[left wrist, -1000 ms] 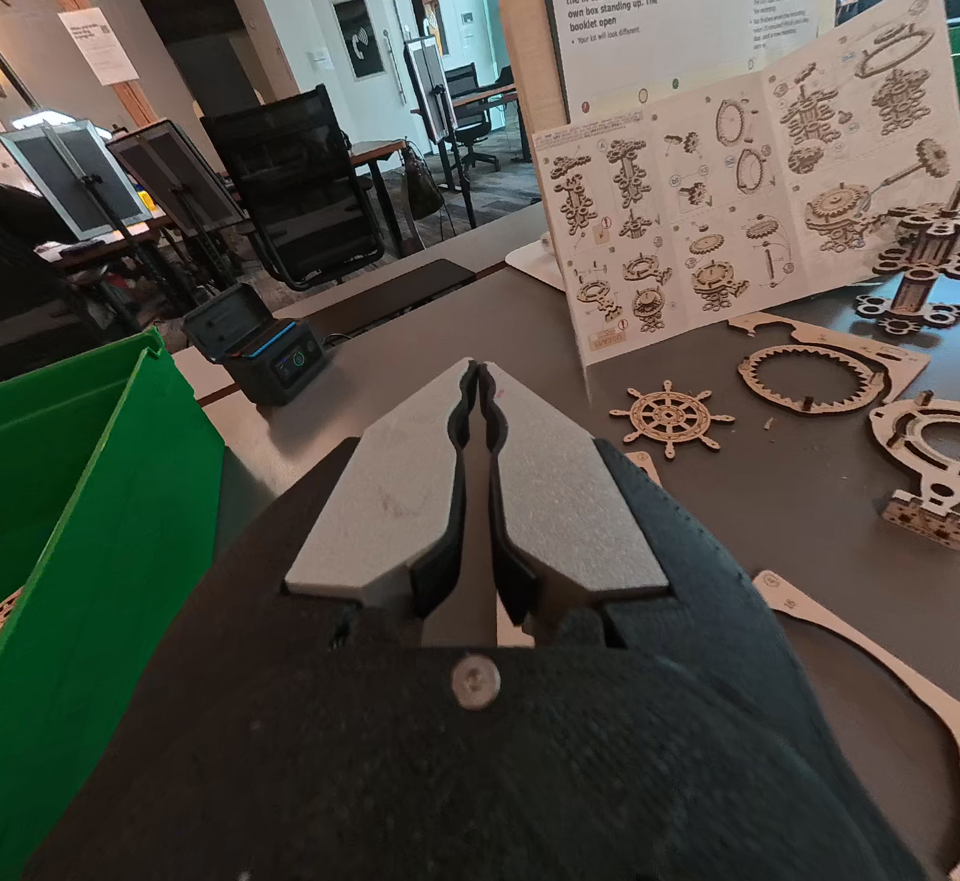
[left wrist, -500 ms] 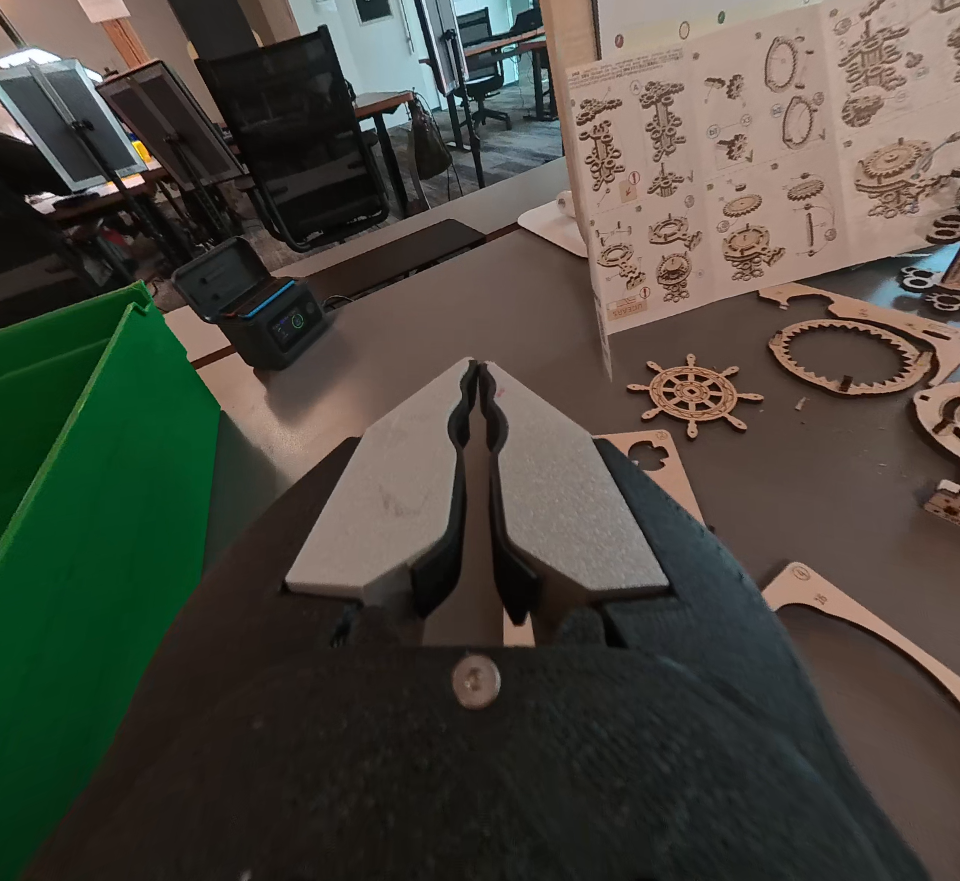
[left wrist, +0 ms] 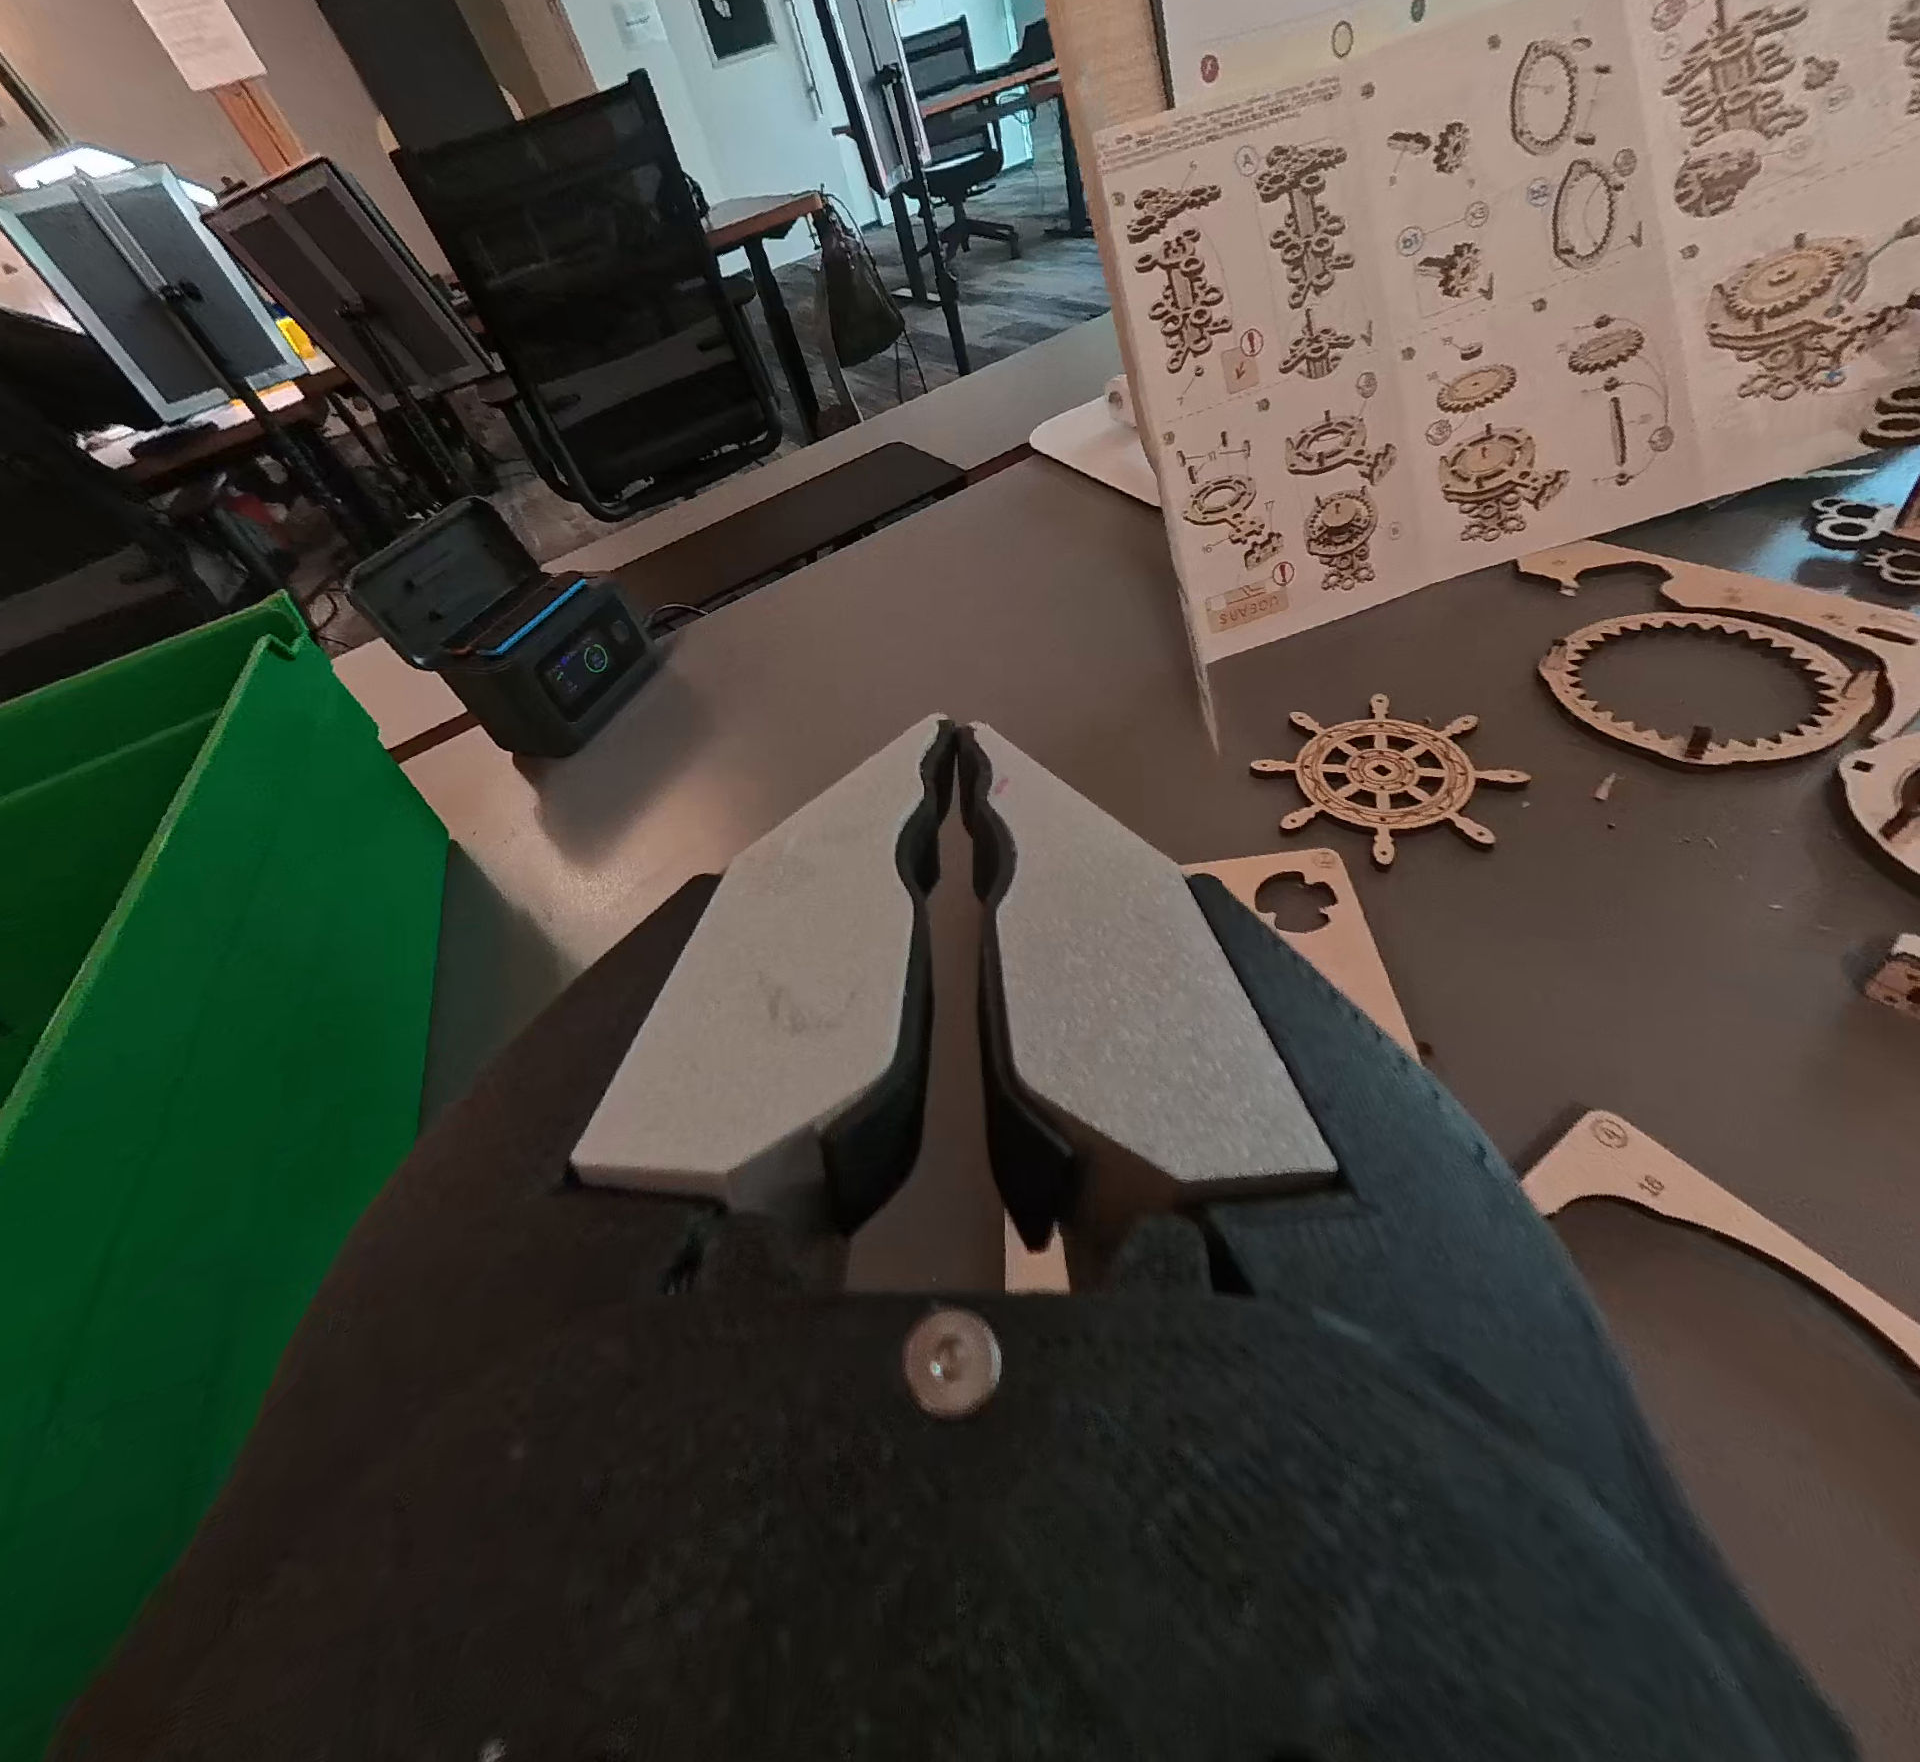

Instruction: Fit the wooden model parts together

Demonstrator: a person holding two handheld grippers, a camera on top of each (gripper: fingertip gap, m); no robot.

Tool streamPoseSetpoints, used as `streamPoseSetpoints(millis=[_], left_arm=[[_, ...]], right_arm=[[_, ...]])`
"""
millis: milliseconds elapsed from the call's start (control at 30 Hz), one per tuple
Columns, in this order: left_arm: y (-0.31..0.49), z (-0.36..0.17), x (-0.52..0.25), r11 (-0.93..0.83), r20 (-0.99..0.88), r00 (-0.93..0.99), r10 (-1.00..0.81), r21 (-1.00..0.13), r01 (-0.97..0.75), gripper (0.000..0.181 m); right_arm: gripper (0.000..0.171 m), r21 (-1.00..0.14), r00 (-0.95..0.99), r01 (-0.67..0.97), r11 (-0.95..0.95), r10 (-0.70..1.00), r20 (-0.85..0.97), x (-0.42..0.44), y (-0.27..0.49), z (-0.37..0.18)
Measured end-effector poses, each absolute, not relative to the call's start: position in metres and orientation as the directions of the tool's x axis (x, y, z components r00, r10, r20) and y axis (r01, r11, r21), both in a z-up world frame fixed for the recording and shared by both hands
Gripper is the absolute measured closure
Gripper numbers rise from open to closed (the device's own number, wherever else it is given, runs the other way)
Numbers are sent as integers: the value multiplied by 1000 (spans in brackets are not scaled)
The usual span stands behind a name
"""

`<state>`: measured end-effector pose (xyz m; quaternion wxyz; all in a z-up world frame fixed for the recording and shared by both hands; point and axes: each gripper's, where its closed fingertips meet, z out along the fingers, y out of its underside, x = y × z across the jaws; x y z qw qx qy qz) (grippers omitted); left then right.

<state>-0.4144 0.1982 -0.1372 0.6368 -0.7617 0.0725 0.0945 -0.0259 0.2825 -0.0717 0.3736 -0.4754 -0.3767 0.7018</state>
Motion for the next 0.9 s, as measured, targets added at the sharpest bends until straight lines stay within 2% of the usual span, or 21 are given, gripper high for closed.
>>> streamPoseSetpoints(millis=[100,267,433,900], left_arm=[[197,-137,-415,-176,-239,971,16,-956,-233,181],[197,-136,-415,-174,-237,971,21,-958,-230,181],[197,-136,-415,-169,-246,969,26,-956,-239,181],[197,-138,-413,-179,-268,963,20,-949,-260,181]], right_arm=[[171,-805,-342,-179,-565,803,-488,-20,290,-70],[171,-761,-357,-161,-628,756,-548,-19,295,-73],[171,-668,-428,-170,-724,665,-612,-15,303,-69],[171,-730,-276,-151,-666,738,-616,-22,312,-87]])
